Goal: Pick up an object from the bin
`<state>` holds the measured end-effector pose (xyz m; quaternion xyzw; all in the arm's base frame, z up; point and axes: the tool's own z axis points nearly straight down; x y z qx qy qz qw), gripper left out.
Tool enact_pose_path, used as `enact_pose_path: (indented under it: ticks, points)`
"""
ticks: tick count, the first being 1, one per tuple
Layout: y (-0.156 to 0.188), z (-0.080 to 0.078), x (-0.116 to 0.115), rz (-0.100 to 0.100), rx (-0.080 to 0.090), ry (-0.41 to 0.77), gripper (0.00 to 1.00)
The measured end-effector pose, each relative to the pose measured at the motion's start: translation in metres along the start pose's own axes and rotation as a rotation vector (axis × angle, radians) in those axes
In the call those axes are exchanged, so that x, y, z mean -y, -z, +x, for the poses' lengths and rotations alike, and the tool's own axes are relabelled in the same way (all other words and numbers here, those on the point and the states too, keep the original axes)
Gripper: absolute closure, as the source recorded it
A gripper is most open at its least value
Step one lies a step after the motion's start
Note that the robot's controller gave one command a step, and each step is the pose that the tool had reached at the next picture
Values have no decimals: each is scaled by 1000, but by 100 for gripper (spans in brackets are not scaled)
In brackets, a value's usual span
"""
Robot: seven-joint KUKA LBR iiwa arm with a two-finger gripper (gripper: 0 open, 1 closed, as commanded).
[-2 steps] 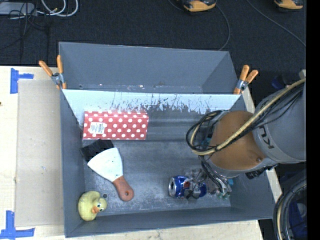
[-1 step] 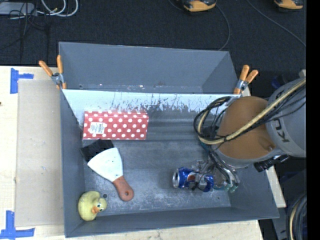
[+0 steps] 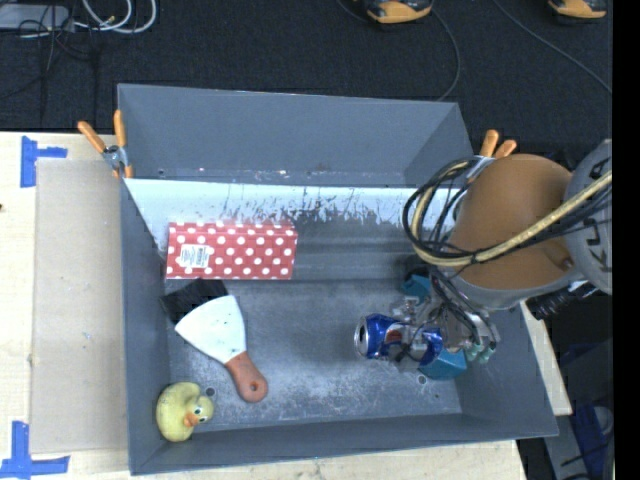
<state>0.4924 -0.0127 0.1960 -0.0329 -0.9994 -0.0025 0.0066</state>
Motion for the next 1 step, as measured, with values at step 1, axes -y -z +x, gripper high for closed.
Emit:
enact_pose_path:
  ticks: [1]
  points:
    - [62,-3,-7,-1,-1,14,100]
